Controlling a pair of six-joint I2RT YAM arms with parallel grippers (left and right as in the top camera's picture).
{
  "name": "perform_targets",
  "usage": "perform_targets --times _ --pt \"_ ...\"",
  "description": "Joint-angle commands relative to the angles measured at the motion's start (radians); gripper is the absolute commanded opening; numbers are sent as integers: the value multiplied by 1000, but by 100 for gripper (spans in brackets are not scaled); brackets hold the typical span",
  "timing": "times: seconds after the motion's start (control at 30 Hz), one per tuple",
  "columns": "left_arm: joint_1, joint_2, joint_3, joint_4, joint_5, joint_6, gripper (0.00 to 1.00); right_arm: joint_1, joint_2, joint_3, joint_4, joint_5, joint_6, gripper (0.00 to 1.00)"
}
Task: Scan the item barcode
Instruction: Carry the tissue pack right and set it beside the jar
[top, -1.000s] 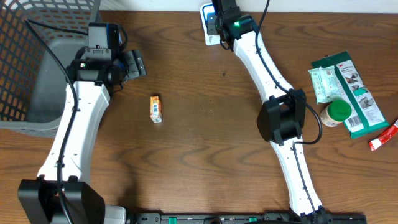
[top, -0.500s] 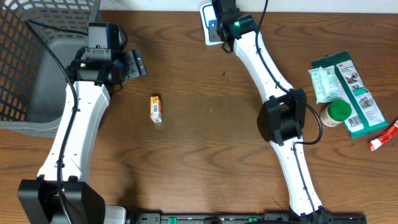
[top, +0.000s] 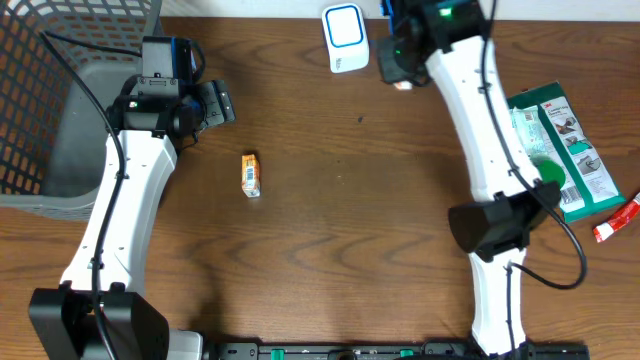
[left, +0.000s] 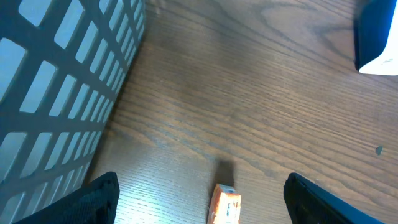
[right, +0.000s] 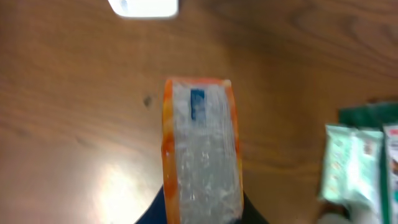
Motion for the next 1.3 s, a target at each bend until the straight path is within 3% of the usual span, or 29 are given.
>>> perform_targets --times 0.0,0.13,0.37,0.67,0.7,0.73,0.77,0.8,0.87,1.27 --pt "3 -10 14 -3 -12 10 85 -50 34 -5 -67 2 -46 1" --pt "3 -10 14 -3 -12 10 85 -108 48 -6 -151 3 -46 1" --pt "3 -10 14 -3 -12 10 85 -214 49 -125 -150 3 -46 1" --pt "3 -10 13 -3 -13 10 86 -360 49 -385 -14 147 -45 1" --pt "3 -10 13 -3 -12 10 86 -373 49 -394 -8 140 -46 4" --pt "3 -10 13 -3 -12 10 85 -387 49 -404 -4 132 -46 16" --pt "3 -10 13 -3 -12 10 85 -397 49 -409 -3 124 -46 35" --pt "3 -10 13 -3 -12 10 85 -407 49 -412 -5 118 -46 72" --pt "3 -10 13 -3 -12 10 85 -425 49 -414 -8 116 -47 96" --pt "3 -10 13 -3 -12 10 85 -458 49 -413 -14 116 -53 99"
